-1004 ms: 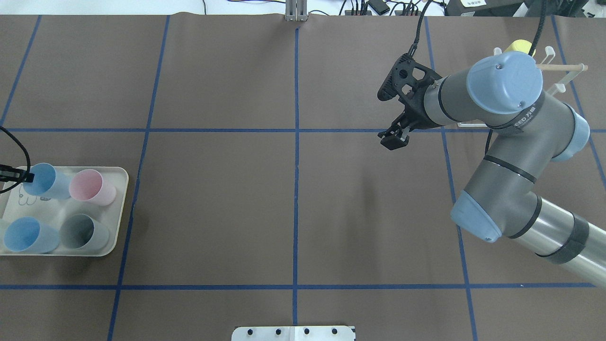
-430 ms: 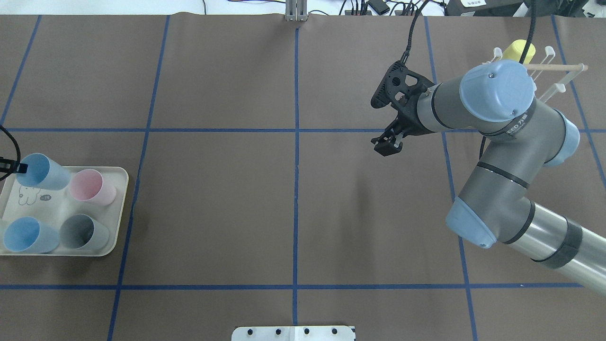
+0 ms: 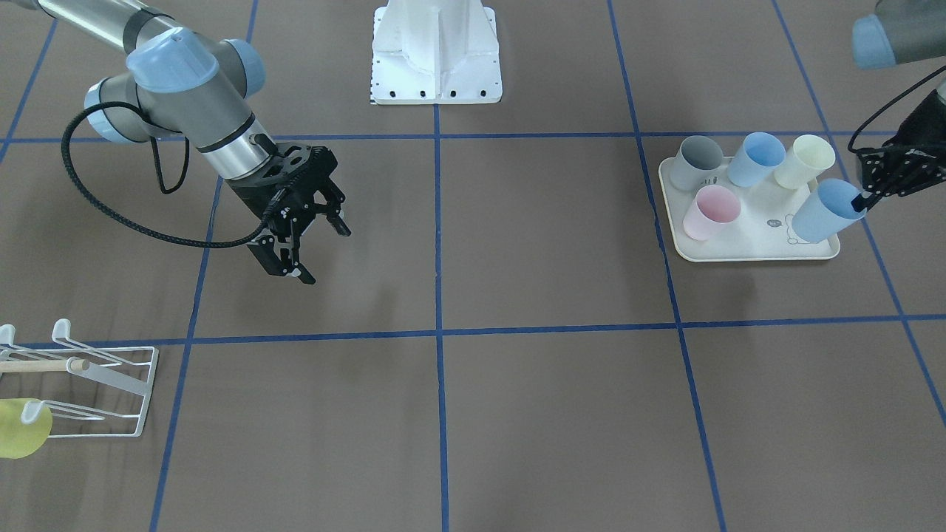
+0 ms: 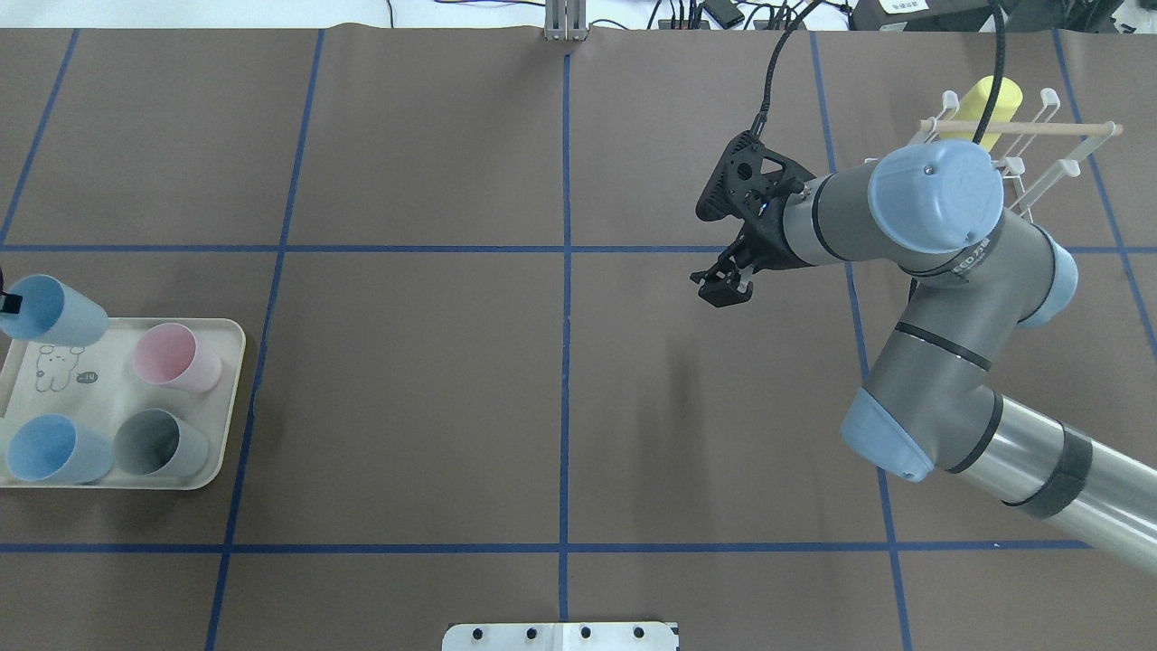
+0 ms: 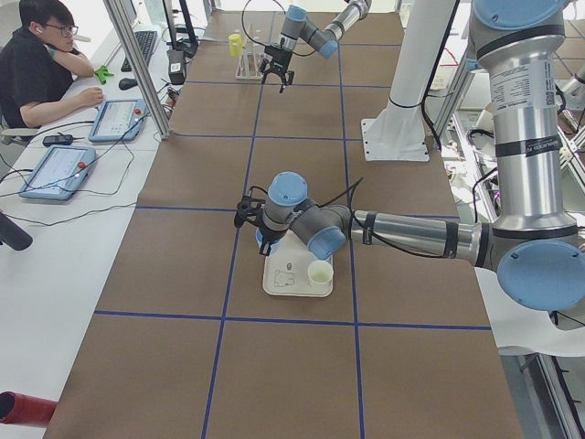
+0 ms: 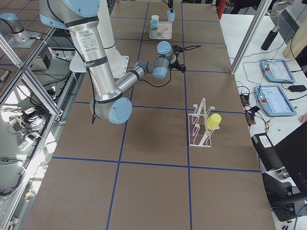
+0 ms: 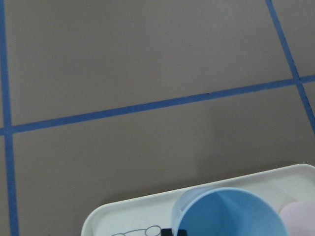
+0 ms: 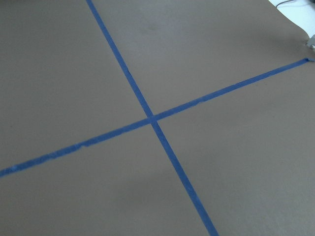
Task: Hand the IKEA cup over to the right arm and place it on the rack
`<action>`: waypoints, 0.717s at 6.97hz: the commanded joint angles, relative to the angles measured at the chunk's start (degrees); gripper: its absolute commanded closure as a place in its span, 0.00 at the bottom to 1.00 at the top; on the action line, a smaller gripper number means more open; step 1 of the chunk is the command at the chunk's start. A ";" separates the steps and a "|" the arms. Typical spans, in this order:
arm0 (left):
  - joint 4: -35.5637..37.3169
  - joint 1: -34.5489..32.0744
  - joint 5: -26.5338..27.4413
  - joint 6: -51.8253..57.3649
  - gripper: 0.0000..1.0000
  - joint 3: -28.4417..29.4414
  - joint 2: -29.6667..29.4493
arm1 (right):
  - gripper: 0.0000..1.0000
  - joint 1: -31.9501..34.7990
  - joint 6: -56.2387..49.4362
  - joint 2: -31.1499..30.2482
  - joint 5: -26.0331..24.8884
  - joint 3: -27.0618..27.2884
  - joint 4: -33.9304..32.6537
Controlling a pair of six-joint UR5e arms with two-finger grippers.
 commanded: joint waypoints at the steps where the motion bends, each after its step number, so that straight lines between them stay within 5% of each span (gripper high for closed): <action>1: 7.81 -1.93 -10.90 -3.55 1.00 -4.19 -4.82 | 0.01 -1.88 4.21 0.94 -0.44 -8.22 17.36; 3: 6.07 -1.32 -17.45 -24.77 1.00 -4.54 -15.77 | 0.01 -3.03 8.61 1.65 -0.61 -8.87 22.33; 5: -7.74 3.40 -16.85 -40.51 1.00 -3.33 -17.85 | 0.01 -5.05 10.04 1.65 -4.55 -8.96 26.73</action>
